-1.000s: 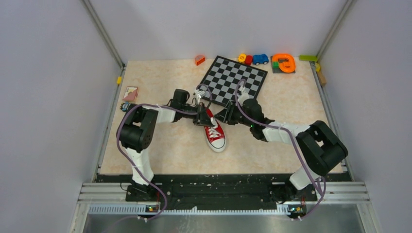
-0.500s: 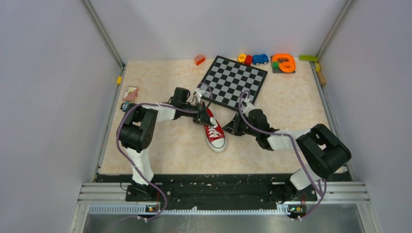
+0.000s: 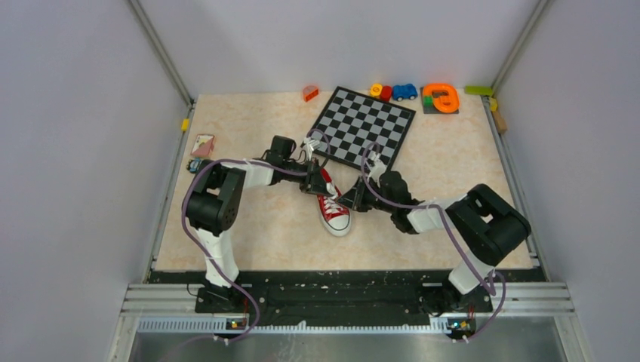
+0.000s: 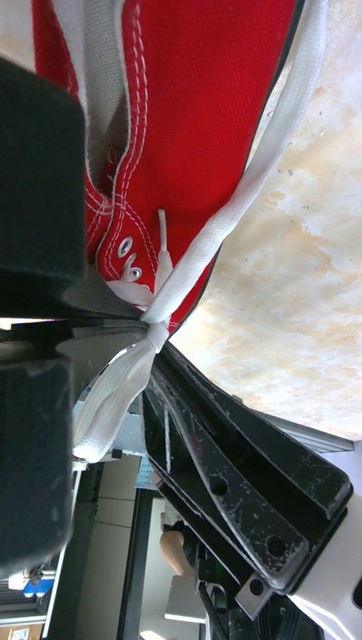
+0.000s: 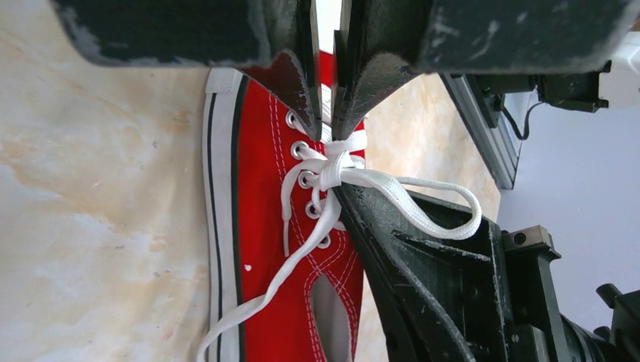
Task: Tie the shoes
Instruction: Cross the shoelace with the shoelace.
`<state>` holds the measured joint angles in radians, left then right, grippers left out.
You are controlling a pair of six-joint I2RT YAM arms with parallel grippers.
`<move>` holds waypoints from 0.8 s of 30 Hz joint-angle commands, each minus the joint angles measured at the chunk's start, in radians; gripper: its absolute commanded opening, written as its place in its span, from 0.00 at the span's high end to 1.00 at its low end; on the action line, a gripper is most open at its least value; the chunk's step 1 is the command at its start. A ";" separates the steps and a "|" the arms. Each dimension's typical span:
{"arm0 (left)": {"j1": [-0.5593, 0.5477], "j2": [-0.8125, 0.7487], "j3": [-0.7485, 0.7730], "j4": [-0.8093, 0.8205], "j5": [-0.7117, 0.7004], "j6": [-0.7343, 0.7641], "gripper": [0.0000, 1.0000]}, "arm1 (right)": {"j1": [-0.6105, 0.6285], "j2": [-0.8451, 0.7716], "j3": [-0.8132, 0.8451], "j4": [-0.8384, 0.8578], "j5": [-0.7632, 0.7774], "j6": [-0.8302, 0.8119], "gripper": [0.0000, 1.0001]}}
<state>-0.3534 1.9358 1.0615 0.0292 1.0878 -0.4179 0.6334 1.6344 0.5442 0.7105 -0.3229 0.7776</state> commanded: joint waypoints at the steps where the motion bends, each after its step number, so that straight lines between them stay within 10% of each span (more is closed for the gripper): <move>1: 0.002 0.003 0.036 -0.007 0.013 0.024 1.00 | 0.030 0.035 0.032 0.101 0.004 0.001 0.88; 24: 0.014 -0.001 0.067 -0.100 0.024 0.079 1.00 | 0.041 0.092 0.073 0.231 0.009 -0.095 0.72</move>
<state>-0.3408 1.9358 1.0931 -0.0299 1.0847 -0.3832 0.6655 1.7454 0.5968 0.8242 -0.3035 0.7399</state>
